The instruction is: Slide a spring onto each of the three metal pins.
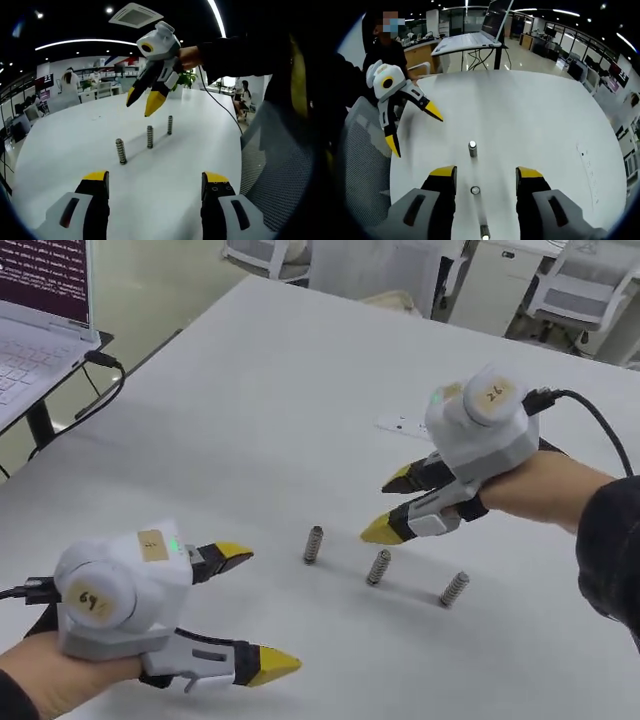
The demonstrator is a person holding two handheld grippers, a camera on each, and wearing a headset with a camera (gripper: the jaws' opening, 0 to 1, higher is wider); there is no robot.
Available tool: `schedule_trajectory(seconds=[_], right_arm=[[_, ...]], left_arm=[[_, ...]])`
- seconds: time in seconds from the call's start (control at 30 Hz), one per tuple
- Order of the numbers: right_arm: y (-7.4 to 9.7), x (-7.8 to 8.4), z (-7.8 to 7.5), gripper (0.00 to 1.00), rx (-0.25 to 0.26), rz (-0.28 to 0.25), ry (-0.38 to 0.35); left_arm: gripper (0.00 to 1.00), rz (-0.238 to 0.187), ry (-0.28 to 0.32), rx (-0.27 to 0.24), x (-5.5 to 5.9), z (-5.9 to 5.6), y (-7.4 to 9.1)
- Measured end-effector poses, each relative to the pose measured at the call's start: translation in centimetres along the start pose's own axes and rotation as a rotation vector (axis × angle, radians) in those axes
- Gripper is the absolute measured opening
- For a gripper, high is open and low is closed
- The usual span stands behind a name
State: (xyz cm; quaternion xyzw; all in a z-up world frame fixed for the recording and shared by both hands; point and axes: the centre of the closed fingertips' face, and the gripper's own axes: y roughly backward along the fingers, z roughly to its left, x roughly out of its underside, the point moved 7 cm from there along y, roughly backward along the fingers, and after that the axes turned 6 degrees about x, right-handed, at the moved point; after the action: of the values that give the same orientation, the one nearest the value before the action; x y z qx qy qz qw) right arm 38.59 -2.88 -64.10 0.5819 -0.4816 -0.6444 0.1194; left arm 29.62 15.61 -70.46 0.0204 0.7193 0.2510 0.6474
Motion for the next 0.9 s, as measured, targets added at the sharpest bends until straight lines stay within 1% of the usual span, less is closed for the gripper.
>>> schedule_trajectory(seconds=[0.13,0.2,0.23,0.33,0.37,0.53,0.57,0.63,0.7,0.73,0.77,0.9], right_arm=[[1.3,0.9,-0.3,0.51,0.047,-0.055,-0.05],[2.0,1.4,-0.4,0.53,0.061,-0.085,-0.079],[2.1,1.5,-0.4,0.54,0.064,-0.09,-0.083],[3.2,2.6,-0.3,0.56,0.093,-0.123,-0.117],[3.3,2.8,-0.2,0.57,0.097,-0.129,-0.121],[4.6,4.6,0.3,0.61,0.138,-0.172,-0.168],[4.6,4.7,0.3,0.62,0.14,-0.175,-0.173],[5.1,5.6,0.6,0.63,0.156,-0.192,-0.2],[5.5,6.3,0.8,0.64,0.168,-0.196,-0.213],[5.6,6.5,0.9,0.64,0.171,-0.199,-0.217],[5.9,7.0,1.1,0.65,0.185,-0.207,-0.23],[6.7,8.1,1.8,0.67,0.205,-0.217,-0.257]], left_arm=[[0.72,0.005,-0.001,0.002,-0.2,0.0,-0.1],[0.72,0.006,-0.004,0.002,-0.4,0.0,-0.1],[0.72,0.007,-0.005,0.002,-0.5,0.0,-0.1],[0.72,0.014,-0.008,0.004,-0.6,0.0,-0.1],[0.72,0.016,-0.008,0.004,-0.7,0.0,-0.1],[0.73,0.016,-0.012,0.002,-1.0,0.0,0.0],[0.73,0.016,-0.012,0.002,-1.0,0.0,0.0],[0.73,0.019,-0.012,-0.001,-1.1,0.1,0.0],[0.73,0.019,-0.01,-0.001,-1.1,0.0,0.1],[0.73,0.021,-0.012,-0.002,-1.1,0.1,0.1],[0.73,0.022,-0.012,-0.002,-1.2,0.1,0.1],[0.73,0.019,-0.011,-0.004,-1.4,0.0,0.2]])
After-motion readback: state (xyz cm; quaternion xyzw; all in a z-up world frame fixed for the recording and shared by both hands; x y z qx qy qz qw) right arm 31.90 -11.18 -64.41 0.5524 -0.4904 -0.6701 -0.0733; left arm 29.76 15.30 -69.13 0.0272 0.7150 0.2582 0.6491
